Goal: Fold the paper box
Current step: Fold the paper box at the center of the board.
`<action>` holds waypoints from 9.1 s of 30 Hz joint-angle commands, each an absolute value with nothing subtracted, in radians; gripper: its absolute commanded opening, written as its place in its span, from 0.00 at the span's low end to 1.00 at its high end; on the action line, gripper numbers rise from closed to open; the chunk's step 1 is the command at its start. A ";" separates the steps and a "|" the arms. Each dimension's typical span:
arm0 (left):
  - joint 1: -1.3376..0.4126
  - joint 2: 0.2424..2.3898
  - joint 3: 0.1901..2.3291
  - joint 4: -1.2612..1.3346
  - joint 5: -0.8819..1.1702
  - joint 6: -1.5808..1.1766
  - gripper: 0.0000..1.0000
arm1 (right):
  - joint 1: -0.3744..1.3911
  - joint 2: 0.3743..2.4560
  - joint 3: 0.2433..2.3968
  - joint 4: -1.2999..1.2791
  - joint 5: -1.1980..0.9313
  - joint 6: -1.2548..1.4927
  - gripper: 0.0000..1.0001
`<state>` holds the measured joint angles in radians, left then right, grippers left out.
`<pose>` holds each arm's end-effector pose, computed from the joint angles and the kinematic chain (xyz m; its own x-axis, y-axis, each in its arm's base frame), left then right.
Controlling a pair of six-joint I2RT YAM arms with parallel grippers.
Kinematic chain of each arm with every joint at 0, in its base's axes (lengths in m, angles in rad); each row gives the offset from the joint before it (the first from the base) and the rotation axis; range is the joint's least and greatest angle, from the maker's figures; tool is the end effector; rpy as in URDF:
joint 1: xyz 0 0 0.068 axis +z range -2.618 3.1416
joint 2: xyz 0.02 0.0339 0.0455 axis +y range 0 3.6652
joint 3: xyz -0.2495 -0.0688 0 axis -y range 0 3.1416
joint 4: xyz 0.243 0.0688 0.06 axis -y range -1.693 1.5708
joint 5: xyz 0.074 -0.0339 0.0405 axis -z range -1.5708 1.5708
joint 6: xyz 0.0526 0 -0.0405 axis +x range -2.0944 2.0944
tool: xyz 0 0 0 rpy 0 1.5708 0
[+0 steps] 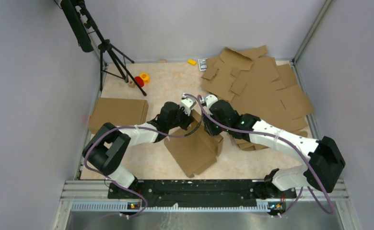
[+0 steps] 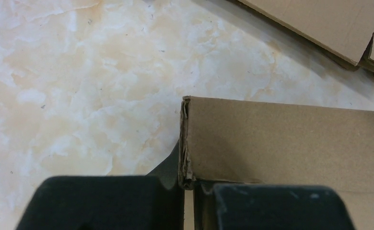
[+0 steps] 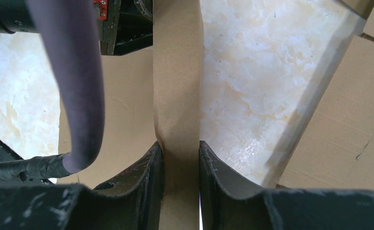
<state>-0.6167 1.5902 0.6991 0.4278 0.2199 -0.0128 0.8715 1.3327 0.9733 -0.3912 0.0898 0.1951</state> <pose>0.2678 -0.2039 0.1557 -0.3738 0.2497 -0.8933 0.7189 0.6865 -0.1089 0.1981 0.2282 0.2405 -0.5703 -0.3781 -0.7293 -0.6212 0.7794 0.0818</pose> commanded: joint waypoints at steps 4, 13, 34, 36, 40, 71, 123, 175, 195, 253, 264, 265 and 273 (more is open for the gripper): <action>-0.623 1.602 0.739 0.426 0.210 -0.027 0.00 | 0.870 1.294 0.977 -0.397 0.109 0.236 0.52; -0.621 1.602 0.814 0.226 0.266 0.005 0.00 | 0.799 1.074 0.810 -0.331 0.116 0.265 0.82; -0.589 1.660 1.002 -0.174 0.312 -0.144 0.02 | 0.751 0.829 0.392 0.128 -0.049 0.484 0.55; -0.592 1.651 0.995 -0.159 0.273 -0.163 0.05 | 0.751 0.838 0.399 0.126 -0.041 0.501 0.48; -0.602 1.601 0.908 -0.054 0.254 -0.185 0.02 | 0.751 0.836 0.398 0.130 -0.041 0.504 0.44; -0.700 1.566 0.723 0.186 -0.082 -0.206 0.00 | 0.753 0.804 0.408 0.087 -0.050 0.416 0.65; -0.699 1.430 0.723 -0.037 -0.298 -0.277 0.00 | 0.752 1.115 0.466 0.223 0.173 0.564 0.25; -0.831 1.064 0.185 0.619 -0.442 -0.214 0.00 | 0.749 0.958 0.261 0.521 -0.065 0.251 0.86; -0.908 1.162 0.163 0.757 -0.555 -0.299 0.00 | 0.749 0.915 0.165 0.473 -0.201 0.318 0.82; -0.985 1.266 0.245 0.731 -0.632 -0.228 0.00 | 0.824 0.944 0.249 0.357 -0.174 0.303 0.55; -0.986 1.264 0.246 0.722 -0.649 -0.231 0.00 | 0.824 0.822 0.211 0.287 -0.170 0.353 0.70; -0.986 1.265 0.246 0.721 -0.650 -0.232 0.00 | 0.825 0.808 0.210 0.270 -0.168 0.353 0.73; -0.985 1.257 0.241 0.713 -0.664 -0.236 0.00 | 0.824 0.700 0.197 0.150 -0.114 0.380 0.65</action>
